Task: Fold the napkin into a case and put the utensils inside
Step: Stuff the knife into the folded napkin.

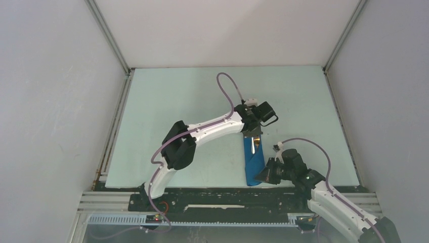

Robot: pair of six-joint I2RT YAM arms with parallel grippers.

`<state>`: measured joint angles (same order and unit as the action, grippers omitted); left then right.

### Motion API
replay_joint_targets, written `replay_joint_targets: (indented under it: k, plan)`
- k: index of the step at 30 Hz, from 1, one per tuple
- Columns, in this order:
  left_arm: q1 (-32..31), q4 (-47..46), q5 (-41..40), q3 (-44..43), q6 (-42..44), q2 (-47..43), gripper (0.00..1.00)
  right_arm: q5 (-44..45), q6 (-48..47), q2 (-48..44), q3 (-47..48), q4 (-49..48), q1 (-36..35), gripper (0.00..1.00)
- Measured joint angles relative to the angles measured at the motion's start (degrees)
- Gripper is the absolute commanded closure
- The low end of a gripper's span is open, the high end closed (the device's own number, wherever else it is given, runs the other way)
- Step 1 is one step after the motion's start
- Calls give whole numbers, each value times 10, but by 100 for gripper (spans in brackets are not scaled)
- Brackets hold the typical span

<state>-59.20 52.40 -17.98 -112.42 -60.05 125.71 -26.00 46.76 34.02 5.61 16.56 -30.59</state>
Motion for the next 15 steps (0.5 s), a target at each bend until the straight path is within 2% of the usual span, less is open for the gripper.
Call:
replay_joint_targets:
  k: [15]
  plan:
    - [-24, -27, 7, 75, -19, -2, 100, 0, 3, -6, -10, -29, -2, 100]
